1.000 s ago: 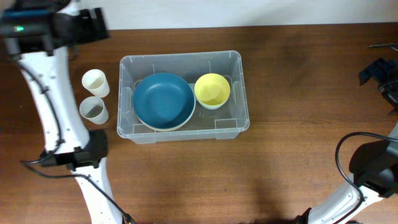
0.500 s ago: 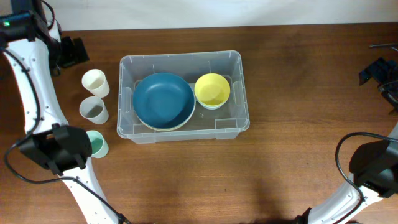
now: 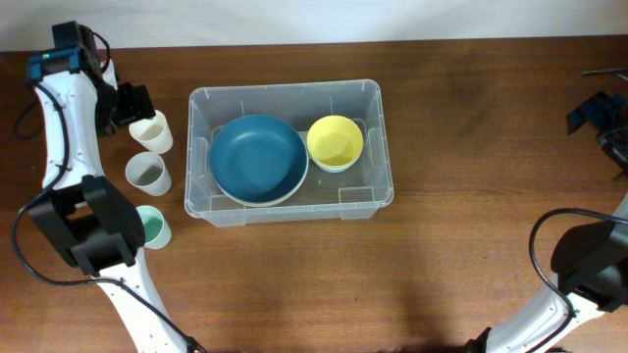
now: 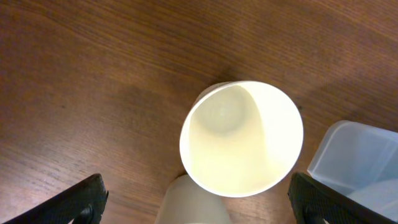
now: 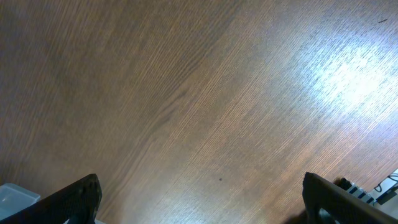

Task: Pack container
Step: 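Move the left gripper to the white cup and grasp its rim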

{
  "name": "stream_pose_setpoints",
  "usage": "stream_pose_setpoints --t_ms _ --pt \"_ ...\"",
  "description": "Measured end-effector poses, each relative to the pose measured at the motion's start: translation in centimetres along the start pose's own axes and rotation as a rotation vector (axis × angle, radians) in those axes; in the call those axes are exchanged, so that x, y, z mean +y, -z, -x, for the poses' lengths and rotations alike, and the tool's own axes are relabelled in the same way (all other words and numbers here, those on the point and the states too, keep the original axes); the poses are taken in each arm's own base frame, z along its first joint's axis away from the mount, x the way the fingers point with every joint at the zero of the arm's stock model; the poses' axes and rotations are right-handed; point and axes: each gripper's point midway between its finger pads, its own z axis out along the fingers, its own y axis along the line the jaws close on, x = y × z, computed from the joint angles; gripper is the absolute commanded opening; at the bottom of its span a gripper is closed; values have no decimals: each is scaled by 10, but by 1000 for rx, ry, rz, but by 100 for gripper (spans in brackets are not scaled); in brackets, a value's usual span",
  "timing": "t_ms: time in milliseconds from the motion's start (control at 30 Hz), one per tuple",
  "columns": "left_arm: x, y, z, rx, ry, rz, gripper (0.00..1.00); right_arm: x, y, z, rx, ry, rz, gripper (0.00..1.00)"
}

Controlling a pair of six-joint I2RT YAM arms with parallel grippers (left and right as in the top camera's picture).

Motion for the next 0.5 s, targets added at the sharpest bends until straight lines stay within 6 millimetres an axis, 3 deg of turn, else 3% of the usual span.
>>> stream_pose_setpoints --t_ms 333,400,500 --pt "19 -11 -1 21 36 10 95 0 0 0 0 0 0 99" --pt "20 -15 -1 26 39 11 89 0 0 0 0 0 0 99" --pt "20 -16 2 15 36 10 89 0 0 0 0 0 -1 99"
